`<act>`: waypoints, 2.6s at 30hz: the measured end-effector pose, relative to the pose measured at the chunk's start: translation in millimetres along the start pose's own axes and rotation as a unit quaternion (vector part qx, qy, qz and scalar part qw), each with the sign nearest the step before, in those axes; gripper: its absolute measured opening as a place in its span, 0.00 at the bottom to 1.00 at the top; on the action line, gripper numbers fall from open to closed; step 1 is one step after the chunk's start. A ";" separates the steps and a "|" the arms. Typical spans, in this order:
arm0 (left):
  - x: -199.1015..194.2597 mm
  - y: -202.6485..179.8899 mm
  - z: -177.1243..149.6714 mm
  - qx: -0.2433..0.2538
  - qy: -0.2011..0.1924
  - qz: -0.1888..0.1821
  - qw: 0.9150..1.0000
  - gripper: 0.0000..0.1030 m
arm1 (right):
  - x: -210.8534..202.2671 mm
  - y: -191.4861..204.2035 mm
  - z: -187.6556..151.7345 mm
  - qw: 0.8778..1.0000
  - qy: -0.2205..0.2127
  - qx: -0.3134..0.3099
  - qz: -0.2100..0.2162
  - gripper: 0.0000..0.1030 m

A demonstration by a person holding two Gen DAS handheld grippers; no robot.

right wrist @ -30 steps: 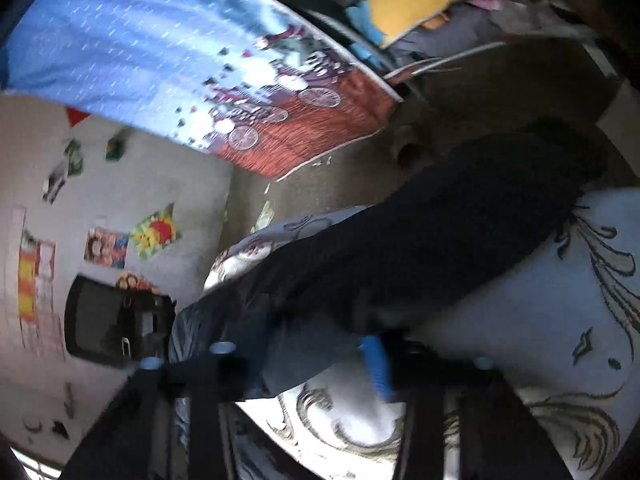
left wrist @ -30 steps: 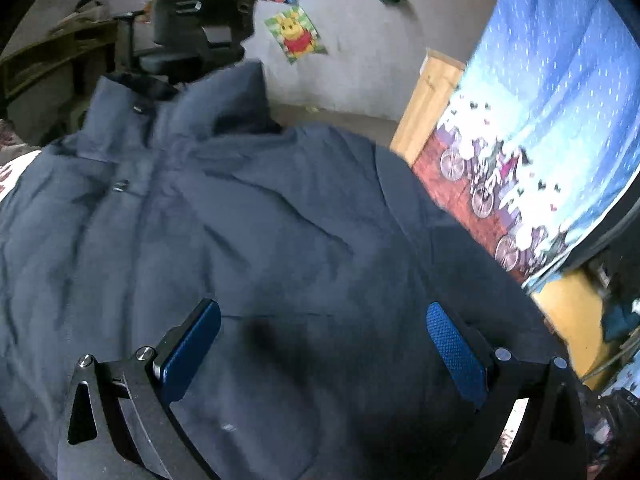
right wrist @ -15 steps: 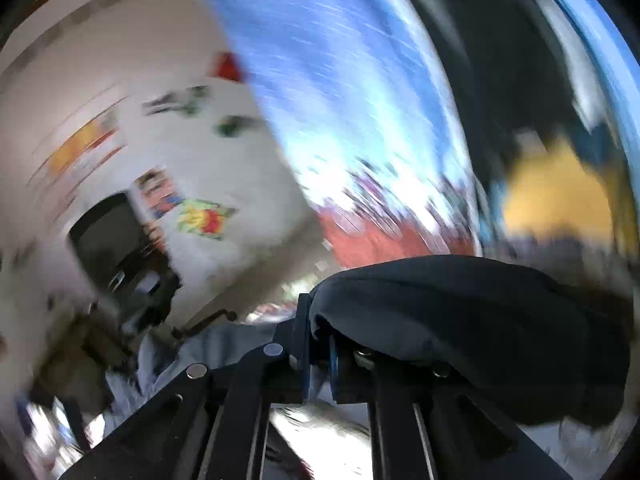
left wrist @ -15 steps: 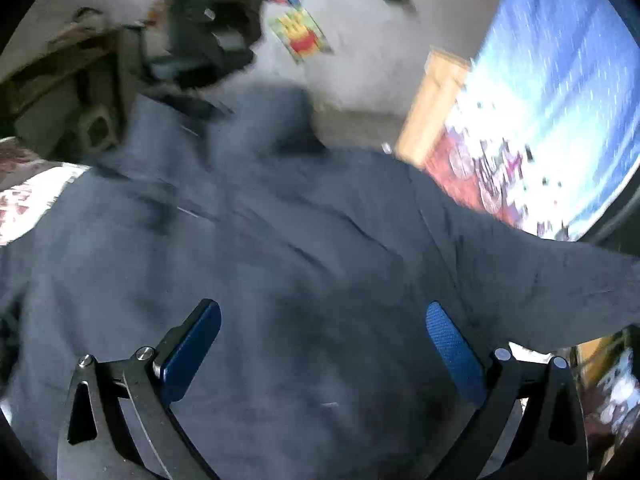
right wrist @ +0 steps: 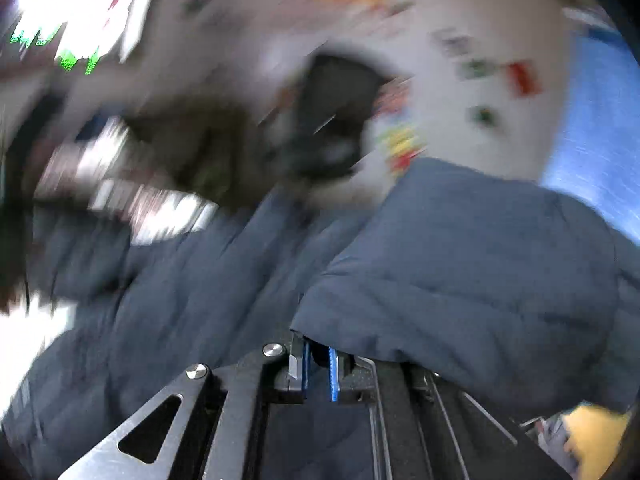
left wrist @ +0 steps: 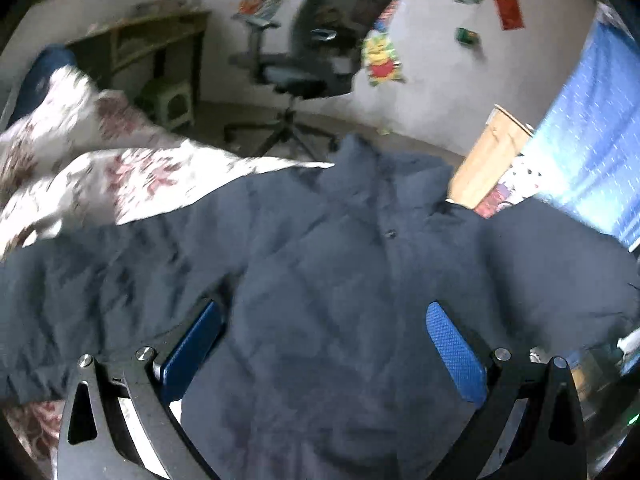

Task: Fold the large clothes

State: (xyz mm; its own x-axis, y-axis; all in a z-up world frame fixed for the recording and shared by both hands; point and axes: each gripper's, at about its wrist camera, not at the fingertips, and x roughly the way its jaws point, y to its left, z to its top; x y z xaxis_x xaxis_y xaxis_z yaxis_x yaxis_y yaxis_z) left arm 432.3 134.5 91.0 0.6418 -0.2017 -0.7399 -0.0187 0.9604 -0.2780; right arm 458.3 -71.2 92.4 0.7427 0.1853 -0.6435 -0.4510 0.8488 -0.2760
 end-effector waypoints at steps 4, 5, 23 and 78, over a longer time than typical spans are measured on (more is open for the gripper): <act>-4.2 36.5 -15.4 -0.044 0.017 -0.009 0.999 0.98 | 44.5 49.5 -39.5 0.992 0.094 -0.085 0.025 0.17; -5.3 43.1 -20.0 -0.052 0.021 -0.014 0.998 0.98 | 49.3 57.7 -49.5 0.989 0.108 -0.093 0.035 0.27; 31.6 82.0 -72.9 -0.170 0.066 -0.112 0.977 0.98 | 10.5 0.2 -131.6 0.992 0.111 0.022 0.060 0.70; -180.2 291.4 -125.6 -0.406 -0.140 0.104 0.897 0.75 | 87.6 73.0 8.7 0.986 0.036 0.151 0.066 0.90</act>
State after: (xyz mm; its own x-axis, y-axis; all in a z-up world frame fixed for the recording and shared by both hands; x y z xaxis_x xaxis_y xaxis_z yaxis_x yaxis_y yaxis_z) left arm 214.8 426.5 66.4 0.7252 0.1299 -0.6762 -0.6390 0.4928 -0.5906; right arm 494.8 11.3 22.0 0.6453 0.2779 -0.7116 -0.3653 0.9303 0.0321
